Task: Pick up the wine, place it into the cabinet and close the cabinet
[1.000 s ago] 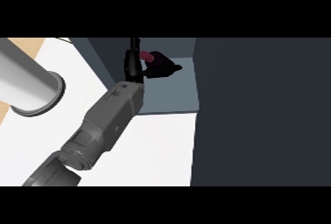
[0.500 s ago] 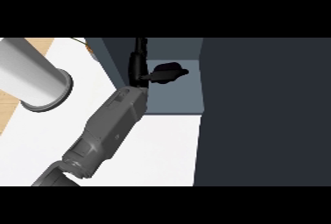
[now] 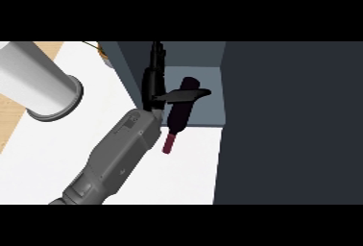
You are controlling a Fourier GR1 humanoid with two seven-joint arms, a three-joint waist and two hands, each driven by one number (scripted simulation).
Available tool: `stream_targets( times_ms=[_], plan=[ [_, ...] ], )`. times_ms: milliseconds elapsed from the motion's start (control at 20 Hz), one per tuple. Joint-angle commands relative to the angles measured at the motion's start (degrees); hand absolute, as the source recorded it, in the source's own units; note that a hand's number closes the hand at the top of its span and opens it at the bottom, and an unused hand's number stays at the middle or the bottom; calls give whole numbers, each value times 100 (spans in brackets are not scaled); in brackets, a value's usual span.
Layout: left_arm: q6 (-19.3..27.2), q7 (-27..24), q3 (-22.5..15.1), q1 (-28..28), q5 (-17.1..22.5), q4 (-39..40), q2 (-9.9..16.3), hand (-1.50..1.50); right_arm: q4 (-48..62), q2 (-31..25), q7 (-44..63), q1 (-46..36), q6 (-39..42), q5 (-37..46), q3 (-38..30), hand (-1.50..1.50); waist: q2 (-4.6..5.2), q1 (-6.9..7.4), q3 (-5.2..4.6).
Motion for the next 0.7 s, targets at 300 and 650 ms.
stream_targets(
  times_ms=[300,650],
  plan=[
    [444,638,-842,1757,-286,-2644,152,-150,-1106,-28,532,156,-161,-173,299,-150,26,1,-4],
    [662,678,-1354,3075,-605,-4156,651,-150,-1411,-68,333,537,-141,-124,431,-150,30,-96,-1]
  ],
)
